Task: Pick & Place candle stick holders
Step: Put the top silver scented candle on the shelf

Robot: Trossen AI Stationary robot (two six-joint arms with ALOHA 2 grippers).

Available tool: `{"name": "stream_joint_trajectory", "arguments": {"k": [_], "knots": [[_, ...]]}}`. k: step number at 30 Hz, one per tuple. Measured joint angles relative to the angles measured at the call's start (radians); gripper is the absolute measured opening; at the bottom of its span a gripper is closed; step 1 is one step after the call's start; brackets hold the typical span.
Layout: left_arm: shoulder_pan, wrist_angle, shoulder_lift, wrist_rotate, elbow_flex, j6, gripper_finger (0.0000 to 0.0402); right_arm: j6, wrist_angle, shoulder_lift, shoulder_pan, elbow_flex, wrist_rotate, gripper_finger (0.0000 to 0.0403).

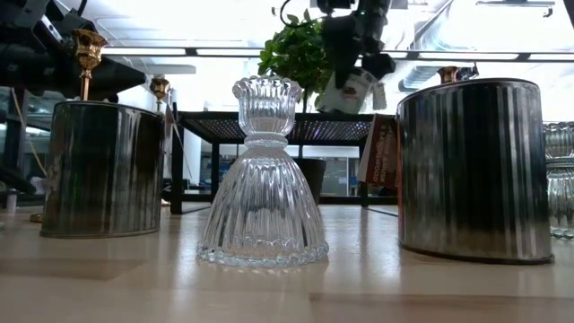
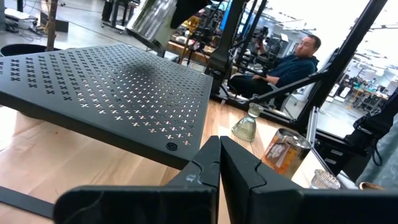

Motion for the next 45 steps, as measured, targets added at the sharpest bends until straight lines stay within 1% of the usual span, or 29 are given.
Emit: {"name": "stream_joint_trajectory", "arguments": {"k": [5, 12, 17, 22, 45], "knots": [[0.0, 0.0, 0.0, 0.0, 0.0, 0.0, 0.0002, -0.008, -0.01, 0.017, 0.001, 0.0, 0.009, 0.035], [0.0, 0.0, 0.0, 0.0, 0.0, 0.0, 0.0002, -0.008, -0.011, 0.017, 0.001, 0.0, 0.053, 0.035], [0.0, 0.0, 0.0, 0.0, 0.0, 0.0, 0.0002, -0.008, -0.016, 0.017, 0.0, 0.0, 0.053, 0.035], [0.0, 0.0, 0.0, 0.0, 0.0, 0.0, 0.0002, -0.006, -0.057, 0.018, -0.008, 0.0, 0.084, 0.035], [0.0, 0.0, 0.0, 0.0, 0.0, 0.0, 0.0002, -0.008, -0.068, 0.018, -0.026, 0.0, 0.075, 0.035]]}}
